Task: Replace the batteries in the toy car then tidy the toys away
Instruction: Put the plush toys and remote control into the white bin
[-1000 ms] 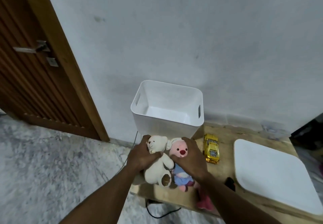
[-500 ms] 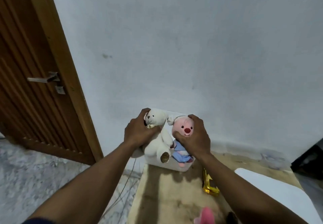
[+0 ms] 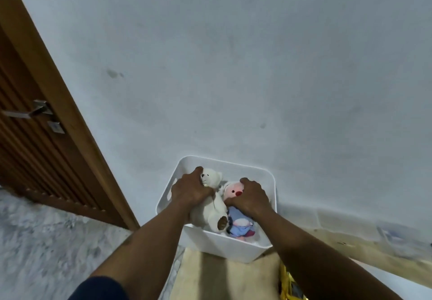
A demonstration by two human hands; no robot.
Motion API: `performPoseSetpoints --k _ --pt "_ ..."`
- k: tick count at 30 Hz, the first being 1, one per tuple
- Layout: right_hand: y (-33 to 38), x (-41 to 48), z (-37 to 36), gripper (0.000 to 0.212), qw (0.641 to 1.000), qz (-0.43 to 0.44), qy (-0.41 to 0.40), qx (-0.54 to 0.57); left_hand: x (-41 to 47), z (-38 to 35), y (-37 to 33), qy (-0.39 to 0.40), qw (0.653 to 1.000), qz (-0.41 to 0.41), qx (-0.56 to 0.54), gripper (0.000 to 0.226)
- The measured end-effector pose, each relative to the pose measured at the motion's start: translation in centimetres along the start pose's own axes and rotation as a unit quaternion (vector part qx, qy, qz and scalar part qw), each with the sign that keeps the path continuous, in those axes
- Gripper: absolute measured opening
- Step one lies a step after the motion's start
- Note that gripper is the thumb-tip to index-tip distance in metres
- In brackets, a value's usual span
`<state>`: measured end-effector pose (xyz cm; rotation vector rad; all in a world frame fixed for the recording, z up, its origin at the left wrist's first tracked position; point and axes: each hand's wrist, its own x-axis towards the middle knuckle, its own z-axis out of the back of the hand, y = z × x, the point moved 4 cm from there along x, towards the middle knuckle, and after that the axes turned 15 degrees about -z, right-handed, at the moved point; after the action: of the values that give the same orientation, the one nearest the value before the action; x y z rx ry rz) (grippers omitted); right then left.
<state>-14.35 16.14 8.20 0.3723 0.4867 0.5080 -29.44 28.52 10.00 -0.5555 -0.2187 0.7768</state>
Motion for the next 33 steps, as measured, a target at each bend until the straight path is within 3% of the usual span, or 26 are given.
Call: performPoseSetpoints --k 10,15,21,29,33 --pt "-0.1 2.0 -1.2 0.073 0.997 0.008 -0.002 -0.075 2.0 -2.0 2.1 0.029 0.995 0.018 0.09 0.067" --pt "0.6 0.7 -0.3 0.065 0.996 0.023 -0.018 -0.079 1.1 -1.1 2.0 0.041 0.996 0.01 0.073 0.062" --pt "0.5 -3.8 3.2 0.04 0.994 0.055 -0.093 -0.007 -1.7 0.1 -1.2 0.012 0.999 -0.038 0.004 0.038" --pt "-6.7 -12.3 7.1 0.016 0.977 0.049 -0.186 0.09 -8.3 -0.9 -8.9 -0.038 0.987 -0.13 -0.088 0.014" --pt "-13.4 -15.5 7.0 0.014 0.982 0.01 -0.174 0.075 -12.6 -4.5 -11.6 -0.029 0.98 -0.161 -0.116 0.005"
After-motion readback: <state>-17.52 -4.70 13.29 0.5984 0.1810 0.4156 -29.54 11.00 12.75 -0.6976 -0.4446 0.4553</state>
